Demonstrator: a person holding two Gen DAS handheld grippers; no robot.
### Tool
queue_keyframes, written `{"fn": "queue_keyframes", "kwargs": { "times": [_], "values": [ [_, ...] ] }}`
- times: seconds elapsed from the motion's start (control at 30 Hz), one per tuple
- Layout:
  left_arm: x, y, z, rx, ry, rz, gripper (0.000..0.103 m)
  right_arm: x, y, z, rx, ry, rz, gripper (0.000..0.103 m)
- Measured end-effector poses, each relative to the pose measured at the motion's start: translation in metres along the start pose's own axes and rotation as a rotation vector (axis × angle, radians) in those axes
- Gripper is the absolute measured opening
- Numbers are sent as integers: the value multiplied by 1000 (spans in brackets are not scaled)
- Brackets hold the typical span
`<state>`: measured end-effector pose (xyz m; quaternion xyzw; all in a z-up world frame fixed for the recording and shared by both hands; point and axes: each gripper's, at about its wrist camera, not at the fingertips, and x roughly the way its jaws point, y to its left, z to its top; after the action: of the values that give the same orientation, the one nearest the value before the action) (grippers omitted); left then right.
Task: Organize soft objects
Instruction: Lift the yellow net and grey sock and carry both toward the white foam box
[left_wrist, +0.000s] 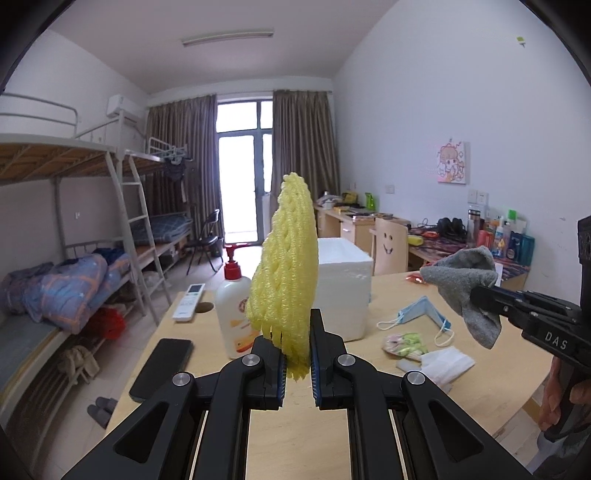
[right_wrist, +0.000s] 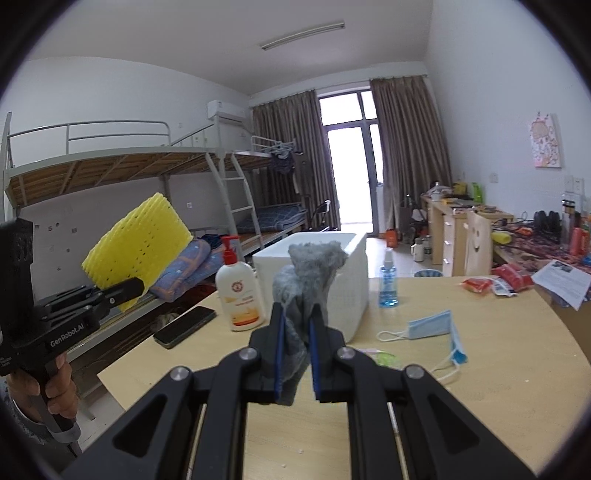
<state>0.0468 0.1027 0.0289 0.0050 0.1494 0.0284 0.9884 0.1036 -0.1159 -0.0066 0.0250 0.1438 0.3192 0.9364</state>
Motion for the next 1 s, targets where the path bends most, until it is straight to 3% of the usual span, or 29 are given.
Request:
{"fn": "queue_keyframes", "kwargs": {
  "times": [0.47, 1.0],
  "values": [
    [22, 8, 3, -7, 24, -19, 11, 23, 1, 8, -33, 52, 2, 15],
    [55, 20, 34, -16, 33, -41, 11, 49, 0, 34, -58, 66, -1, 15]
  ]
}}
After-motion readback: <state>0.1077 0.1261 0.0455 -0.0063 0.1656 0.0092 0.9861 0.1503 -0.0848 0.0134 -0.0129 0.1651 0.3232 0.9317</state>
